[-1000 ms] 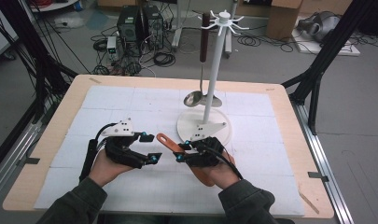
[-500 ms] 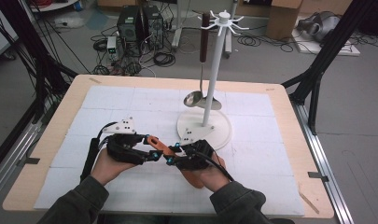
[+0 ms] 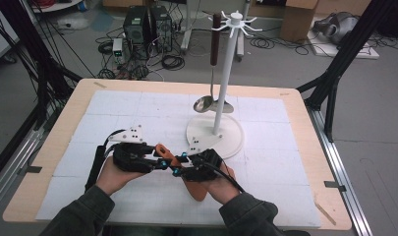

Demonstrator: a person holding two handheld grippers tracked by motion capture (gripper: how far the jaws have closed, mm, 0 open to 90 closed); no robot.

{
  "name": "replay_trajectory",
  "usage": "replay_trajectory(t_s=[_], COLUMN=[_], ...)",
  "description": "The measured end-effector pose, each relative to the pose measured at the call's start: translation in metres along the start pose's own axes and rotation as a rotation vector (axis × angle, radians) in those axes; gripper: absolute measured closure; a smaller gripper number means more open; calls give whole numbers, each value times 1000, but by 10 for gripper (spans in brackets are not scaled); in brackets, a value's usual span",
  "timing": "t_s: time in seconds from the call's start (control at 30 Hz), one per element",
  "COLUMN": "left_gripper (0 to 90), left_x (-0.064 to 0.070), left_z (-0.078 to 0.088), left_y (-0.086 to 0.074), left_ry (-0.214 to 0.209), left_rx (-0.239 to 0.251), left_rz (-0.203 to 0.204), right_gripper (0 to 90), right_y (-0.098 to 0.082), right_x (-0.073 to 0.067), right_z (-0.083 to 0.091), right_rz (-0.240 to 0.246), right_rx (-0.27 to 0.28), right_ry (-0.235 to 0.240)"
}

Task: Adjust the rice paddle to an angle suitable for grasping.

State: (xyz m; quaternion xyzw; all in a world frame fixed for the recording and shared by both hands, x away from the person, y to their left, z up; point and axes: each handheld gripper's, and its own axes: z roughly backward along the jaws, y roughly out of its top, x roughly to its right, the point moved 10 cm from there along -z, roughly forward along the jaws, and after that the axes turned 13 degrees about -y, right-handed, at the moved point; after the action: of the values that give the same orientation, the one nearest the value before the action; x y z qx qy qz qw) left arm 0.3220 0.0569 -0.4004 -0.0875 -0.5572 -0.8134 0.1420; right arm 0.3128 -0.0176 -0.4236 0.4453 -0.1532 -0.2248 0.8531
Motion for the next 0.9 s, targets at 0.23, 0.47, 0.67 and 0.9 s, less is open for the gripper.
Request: replay_trajectory(t_s=[0.23, 0.47, 0.67, 0.9], left_gripper=[631, 704, 735, 771], left_x=[1, 3, 10, 17], left_z=[1, 3, 2, 2], left_y=[1, 4, 7, 10], left_ry=[-13, -26, -62, -106], left_rx=[7, 26, 32, 34], left_rz=[6, 7, -8, -24], right_gripper=[646, 656, 666, 679], right_y=[1, 2, 2, 0], right_x=[-1, -3, -5, -8], right_z=[0, 5, 11, 12], right_rz=[6, -3, -2, 27], right_rx=[6, 16, 11, -36], right_ry=[4, 23, 57, 134])
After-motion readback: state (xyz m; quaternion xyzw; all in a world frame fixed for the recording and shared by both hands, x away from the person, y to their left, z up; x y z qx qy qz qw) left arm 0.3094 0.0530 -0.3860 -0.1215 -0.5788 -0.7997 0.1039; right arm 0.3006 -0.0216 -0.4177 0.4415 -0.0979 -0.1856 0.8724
